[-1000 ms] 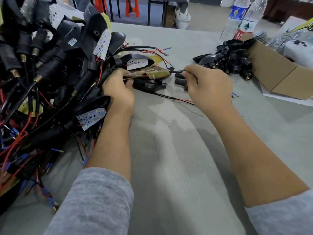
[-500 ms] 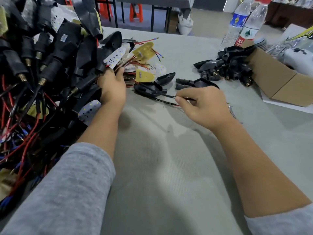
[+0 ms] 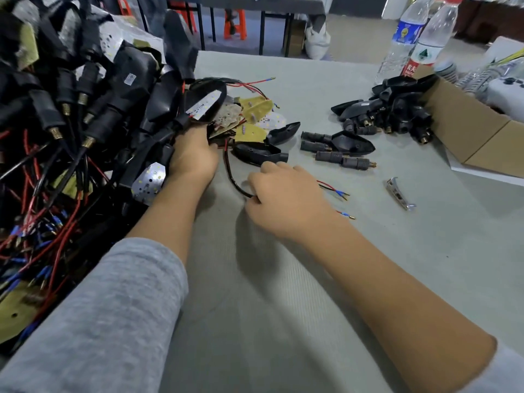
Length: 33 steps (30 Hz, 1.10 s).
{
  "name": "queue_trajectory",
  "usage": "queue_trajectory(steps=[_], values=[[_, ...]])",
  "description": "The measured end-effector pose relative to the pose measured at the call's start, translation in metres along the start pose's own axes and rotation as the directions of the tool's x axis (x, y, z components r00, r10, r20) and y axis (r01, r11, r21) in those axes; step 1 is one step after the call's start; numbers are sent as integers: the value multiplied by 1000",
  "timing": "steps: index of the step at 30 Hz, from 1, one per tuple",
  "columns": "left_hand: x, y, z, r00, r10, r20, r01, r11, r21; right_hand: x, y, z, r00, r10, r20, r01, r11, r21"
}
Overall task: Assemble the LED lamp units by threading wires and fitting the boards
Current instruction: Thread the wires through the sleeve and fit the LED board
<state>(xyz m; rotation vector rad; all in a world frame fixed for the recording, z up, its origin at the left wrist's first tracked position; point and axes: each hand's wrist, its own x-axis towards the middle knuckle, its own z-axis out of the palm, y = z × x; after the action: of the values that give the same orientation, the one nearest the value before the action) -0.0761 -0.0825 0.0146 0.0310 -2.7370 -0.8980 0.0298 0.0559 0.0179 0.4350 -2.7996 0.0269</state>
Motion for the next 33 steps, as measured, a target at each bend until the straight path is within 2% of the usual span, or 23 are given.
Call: queue_trajectory(steps=[5, 8, 11, 13, 17, 19, 21, 25, 29, 33], values=[[4, 3, 1, 994, 2, -113, -5, 1000, -28, 22, -14, 5, 993, 113, 17, -113, 993, 36], [6, 3, 0, 990, -30, -140, 23, 998, -53, 36, -18, 13, 995, 85, 43, -87, 995, 52], [8, 2, -3, 984, -39, -173, 29, 998, -62, 47, -17, 23, 987, 29, 157, -50, 990, 131], [9, 1, -4, 979, -42, -200, 27, 997, -75, 52, -14, 28, 981, 45, 188, -74, 986, 150], [11, 1, -6, 977, -77, -198, 56, 992, -111, 52, 8, 31, 985, 158, 70, -165, 980, 112], [11, 1, -6, 978, -86, -190, 66, 992, -109, 52, 23, 28, 971, 234, 54, -239, 962, 131], [11, 1, -6, 979, -79, -186, 63, 994, -89, 52, 32, 22, 956, 292, 0, -286, 936, 206], [9, 1, -4, 984, -39, -176, 36, 999, -22, 40, 29, 4, 924, 364, -116, -269, 835, 480], [4, 2, -3, 992, -2, -128, 7, 999, 36, 23, 31, -10, 930, 357, -86, -241, 771, 590], [-3, 8, -4, 1000, 3, 7, -4, 992, 129, 12, 46, -18, 900, 429, -76, -244, 641, 728]])
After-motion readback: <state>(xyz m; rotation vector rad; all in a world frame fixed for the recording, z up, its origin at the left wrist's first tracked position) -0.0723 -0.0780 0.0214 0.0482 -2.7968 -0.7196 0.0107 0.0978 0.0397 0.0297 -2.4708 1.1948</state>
